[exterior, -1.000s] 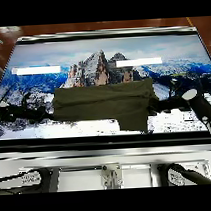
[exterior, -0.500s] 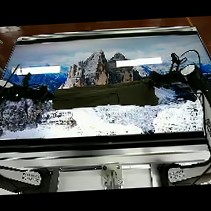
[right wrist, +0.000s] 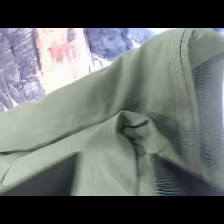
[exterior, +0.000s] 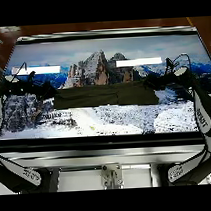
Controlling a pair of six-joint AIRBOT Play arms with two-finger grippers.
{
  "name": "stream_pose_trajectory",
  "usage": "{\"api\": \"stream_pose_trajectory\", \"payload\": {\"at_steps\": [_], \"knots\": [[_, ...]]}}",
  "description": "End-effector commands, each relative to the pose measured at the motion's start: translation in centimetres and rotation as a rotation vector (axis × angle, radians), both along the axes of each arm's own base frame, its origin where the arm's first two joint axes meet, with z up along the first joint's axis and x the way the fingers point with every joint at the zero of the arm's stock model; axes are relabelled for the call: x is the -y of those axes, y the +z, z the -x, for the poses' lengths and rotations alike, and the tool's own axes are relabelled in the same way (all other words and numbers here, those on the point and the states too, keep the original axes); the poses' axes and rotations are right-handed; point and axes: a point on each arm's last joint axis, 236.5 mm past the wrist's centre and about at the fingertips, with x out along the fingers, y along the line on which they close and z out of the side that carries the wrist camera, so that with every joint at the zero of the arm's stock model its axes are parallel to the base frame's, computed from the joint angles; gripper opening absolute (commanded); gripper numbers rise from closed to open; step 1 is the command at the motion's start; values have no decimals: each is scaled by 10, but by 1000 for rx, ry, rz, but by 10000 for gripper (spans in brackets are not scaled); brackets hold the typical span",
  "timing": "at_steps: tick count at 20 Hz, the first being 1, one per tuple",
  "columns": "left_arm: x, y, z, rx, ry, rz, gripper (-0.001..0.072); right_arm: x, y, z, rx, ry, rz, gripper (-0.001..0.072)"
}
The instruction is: Fold the shirts.
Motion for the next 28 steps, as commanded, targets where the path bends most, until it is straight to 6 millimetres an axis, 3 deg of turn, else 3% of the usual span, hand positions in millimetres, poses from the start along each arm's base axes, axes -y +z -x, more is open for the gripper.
{"api": "stream_pose_trajectory", "payload": {"at_steps": [1, 3, 6, 11, 16, 18, 19, 20, 22, 25, 28], "knots": [[-14, 11, 27, -100, -45, 31, 352, 37, 22, 12, 26, 45, 125, 690], [-23, 24, 34, -104, -52, 32, 338, 69, 19, 26, -39, -11, 150, 690], [-27, 47, 33, -56, -47, 16, 336, 78, -6, 48, -155, -9, 97, 691], [-17, 81, 32, 32, -85, -15, 334, 45, -47, 48, -233, -7, -36, 691], [15, 99, 34, 109, -198, -37, 333, 10, -59, 45, -265, -7, -166, 667], [35, 100, 35, 121, -243, -36, 333, -1, -58, 44, -258, 12, -166, 303], [47, 100, 33, 132, -259, -35, 331, -7, -52, 42, -242, 33, -175, 178], [58, 102, 30, 149, -268, -28, 323, -9, -42, 40, -210, 55, -176, 116], [90, 109, 21, 202, -282, -2, 55, -9, -10, 35, -128, 94, -156, 117], [151, 115, 4, 305, -301, 16, 44, -8, 55, 30, 0, 109, -115, 69], [221, 103, 6, 359, -357, 20, 40, -14, 119, 41, 93, 122, -104, 68]]}}
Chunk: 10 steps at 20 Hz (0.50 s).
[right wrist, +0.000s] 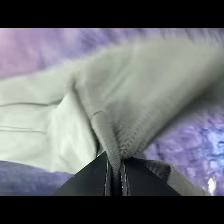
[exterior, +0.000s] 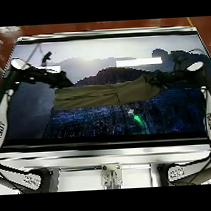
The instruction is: Fold the shirts.
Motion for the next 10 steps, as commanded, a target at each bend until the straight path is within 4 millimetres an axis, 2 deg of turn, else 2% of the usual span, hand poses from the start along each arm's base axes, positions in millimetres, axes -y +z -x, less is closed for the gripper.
{"api": "stream_pose_trajectory", "payload": {"at_steps": [1, 4, 6, 10], "knots": [[84, -7, -2, 74, -40, 43, 40, -9, 72, 16, 110, 26, 4, 68], [156, -23, 15, 46, -67, 127, 40, -20, 117, 40, 147, 55, -3, 69], [195, -38, 27, 22, -75, 164, 40, -26, 139, 57, 158, 74, -7, 68], [250, -68, 54, -46, -95, 209, 40, -32, 161, 85, 143, 92, -5, 68]]}}
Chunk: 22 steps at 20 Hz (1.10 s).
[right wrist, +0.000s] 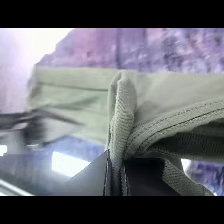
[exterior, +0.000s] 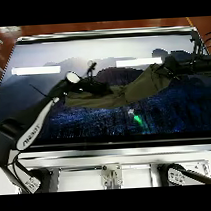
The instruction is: Fold the shirts.
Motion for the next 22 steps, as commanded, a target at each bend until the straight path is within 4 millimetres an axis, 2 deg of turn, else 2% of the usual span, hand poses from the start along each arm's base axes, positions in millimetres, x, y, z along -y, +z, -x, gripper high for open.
{"api": "stream_pose_trajectory", "payload": {"at_steps": [1, 6, 8, 10, 12, 15, 19, 20, 22], "knots": [[54, -23, 22, -59, -3, 59, 40, -7, 22, 29, -20, 20, 0, 68], [107, -35, 36, -156, 4, 167, 39, -12, 32, 46, -50, 22, -10, 68], [104, -34, 32, -159, 11, 173, 37, -11, 33, 42, -40, 7, -11, 68], [83, -27, 18, -133, 1, 152, 35, -18, 34, 32, -3, 0, 0, 68], [39, -17, -4, -77, 1, 73, 35, -41, 31, 19, 29, 21, -7, 68], [-53, 17, -37, 18, 20, -75, 35, -103, 11, 2, 50, 98, -19, 68], [-191, 99, -64, 197, 132, -252, 36, -215, -41, -15, 70, 179, -56, 67], [-224, 125, -66, 237, 184, -273, 36, -245, -60, -17, 63, 183, -75, 68], [-278, 173, -59, 297, 278, -282, 37, -293, -103, -17, 12, 157, -132, 68]]}}
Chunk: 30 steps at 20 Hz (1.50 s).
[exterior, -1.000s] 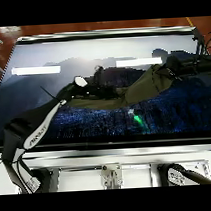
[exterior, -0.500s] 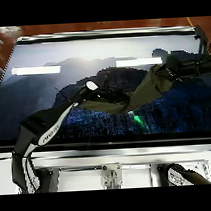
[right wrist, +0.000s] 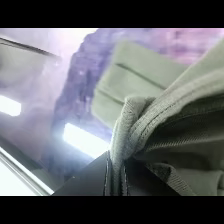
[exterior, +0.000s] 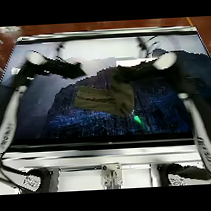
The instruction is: Fold the shirts.
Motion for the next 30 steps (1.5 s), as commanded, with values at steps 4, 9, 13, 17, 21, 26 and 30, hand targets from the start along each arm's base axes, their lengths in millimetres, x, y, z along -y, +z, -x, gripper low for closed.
{"api": "stream_pose_trajectory", "payload": {"at_steps": [4, 9, 13, 17, 21, 26, 30], "knots": [[-147, 115, 47, 156, 205, -120, 37, -123, -108, -9, -207, -149, -249, 207], [-153, 136, 64, 189, 213, -129, 37, -115, -93, -4, -222, -38, -322, 637], [-143, 122, 66, 156, 189, -124, 38, -53, -97, 11, -296, 80, -194, 636], [-140, 115, 67, 140, 182, -123, 38, 88, -132, 36, -399, 110, 257, 637], [-139, 115, 67, 140, 182, -122, 38, 190, -163, 45, -541, -45, 407, 671], [-139, 115, 67, 139, 182, -122, 38, 126, -186, 35, -569, -38, 88, 671], [-139, 115, 67, 139, 182, -122, 38, 78, -195, 33, -586, -30, -14, 423]]}}
